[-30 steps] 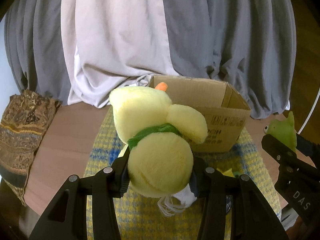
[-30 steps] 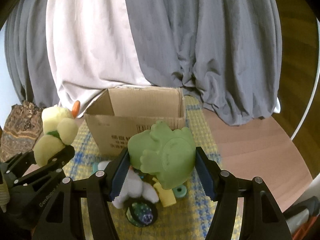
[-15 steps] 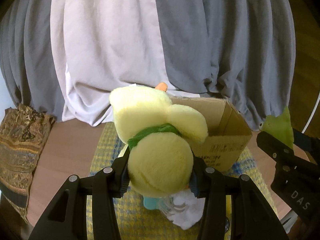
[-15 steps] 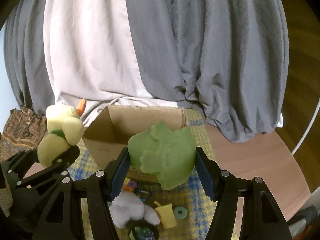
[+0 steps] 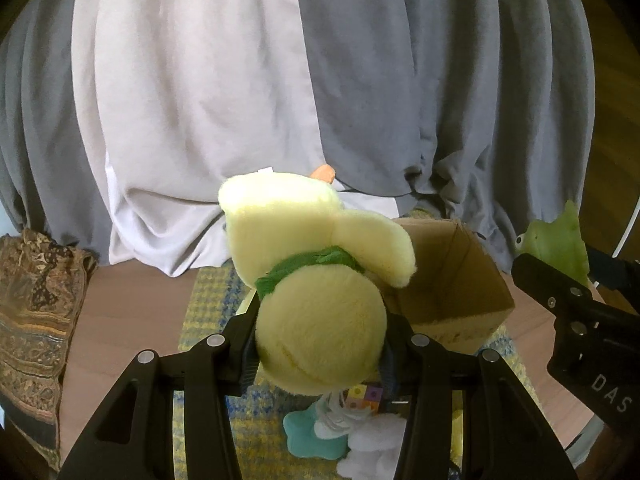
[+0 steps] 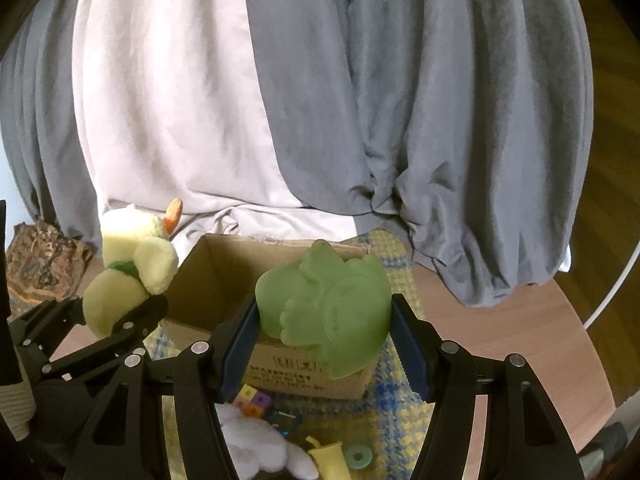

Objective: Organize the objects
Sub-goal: 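Carry the duck and frog up over the cardboard box with both tools, then open both tools to drop the duck and frog into the box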

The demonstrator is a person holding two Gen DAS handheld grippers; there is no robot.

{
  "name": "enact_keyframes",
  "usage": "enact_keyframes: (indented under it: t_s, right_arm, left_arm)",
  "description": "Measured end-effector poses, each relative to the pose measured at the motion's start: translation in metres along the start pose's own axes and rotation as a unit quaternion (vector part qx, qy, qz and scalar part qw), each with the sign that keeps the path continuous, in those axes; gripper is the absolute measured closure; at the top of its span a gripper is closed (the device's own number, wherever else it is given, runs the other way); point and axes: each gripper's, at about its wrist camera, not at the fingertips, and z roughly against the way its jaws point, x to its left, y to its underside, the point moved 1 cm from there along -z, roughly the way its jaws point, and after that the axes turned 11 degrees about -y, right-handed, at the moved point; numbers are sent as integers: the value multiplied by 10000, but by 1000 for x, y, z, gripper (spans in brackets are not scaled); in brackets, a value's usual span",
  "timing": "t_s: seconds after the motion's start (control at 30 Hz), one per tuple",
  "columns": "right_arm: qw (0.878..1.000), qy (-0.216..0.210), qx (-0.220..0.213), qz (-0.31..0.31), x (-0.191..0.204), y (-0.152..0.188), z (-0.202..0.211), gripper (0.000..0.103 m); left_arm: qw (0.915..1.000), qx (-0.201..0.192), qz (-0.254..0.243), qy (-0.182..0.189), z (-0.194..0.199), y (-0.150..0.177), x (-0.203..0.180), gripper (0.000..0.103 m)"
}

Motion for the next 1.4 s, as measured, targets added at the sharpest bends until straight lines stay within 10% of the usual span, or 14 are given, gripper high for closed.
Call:
enact_keyframes:
  t_s: [1.07, 1.23, 1.4]
  right_arm:
    - [9972, -132, 661, -334, -20, -28, -68, 39]
    - [9979, -30, 560, -313, -19, -30, -63, 6]
    - [9977, 98, 543, -399, -23, -30, -56, 5]
  left_arm:
    - [9965, 680, -341, 338, -70, -35, -14, 53]
    - [9975, 587, -353, 200, -67, -35, -14, 18]
    - [9978, 533, -383, 16, -64, -33, -12, 13]
